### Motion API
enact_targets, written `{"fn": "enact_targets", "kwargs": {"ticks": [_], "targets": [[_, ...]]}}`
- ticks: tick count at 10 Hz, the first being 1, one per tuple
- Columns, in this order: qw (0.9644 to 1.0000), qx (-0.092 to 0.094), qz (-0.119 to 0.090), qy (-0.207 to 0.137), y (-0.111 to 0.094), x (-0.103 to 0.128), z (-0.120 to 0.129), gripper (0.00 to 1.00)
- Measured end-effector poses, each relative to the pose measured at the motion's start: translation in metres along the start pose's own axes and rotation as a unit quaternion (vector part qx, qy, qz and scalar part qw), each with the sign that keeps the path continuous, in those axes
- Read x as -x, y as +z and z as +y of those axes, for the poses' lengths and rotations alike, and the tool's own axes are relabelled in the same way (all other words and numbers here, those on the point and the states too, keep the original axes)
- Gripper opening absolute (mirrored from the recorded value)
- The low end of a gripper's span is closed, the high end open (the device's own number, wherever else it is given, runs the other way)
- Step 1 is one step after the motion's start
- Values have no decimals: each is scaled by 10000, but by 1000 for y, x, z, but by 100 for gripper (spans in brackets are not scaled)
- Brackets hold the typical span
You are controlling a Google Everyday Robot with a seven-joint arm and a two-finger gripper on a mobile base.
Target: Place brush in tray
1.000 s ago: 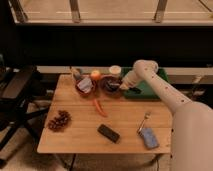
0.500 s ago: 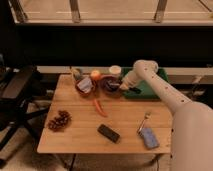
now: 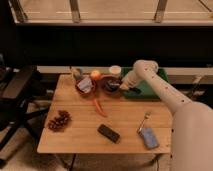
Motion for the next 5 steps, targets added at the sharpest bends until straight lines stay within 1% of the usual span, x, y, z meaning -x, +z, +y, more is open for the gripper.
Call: {"fn": "enact_targets", "kwargs": {"ticks": [2,3,5], "targets": [[10000,1,0,0,0,0,0,1],[10000,1,0,0,0,0,0,7],[10000,2,0,1,0,0,0,27]]}}
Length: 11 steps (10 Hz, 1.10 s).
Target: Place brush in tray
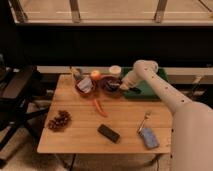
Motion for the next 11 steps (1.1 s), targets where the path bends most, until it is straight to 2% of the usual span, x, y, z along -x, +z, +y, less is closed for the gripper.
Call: {"fn": "enact_targets", "kwargs": {"ticks": [2,5,6,7,8,11], "targets": [[10000,0,0,0,0,0,0,49],[10000,-1,0,0,0,0,0,77],[10000,1,1,0,0,0,0,80],[10000,4,3,-1,0,0,0,79],[10000,21,-5,4,1,0,2,73],[10000,17,-1,0,0,0,1,40]]}}
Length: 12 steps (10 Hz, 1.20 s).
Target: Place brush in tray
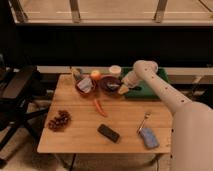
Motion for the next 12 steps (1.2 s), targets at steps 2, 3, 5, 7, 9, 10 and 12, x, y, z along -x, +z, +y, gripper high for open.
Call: {"fn": "enact_targets", "kwargs": {"ticks": [2,3,5,7,9,10,12], "targets": [[10000,-9,3,-2,0,0,-1,20],[10000,-14,2,0,-1,0,-1,13],[10000,-33,14,-9,-1,-1,-2,0],[10000,-30,10,-6,-1,0,-2,0],[10000,-21,7,-5,-1,0,-2,0],[10000,-20,6,-4,-1,0,-2,0],[10000,-19,5,-3,-1,0,-1,0]]}}
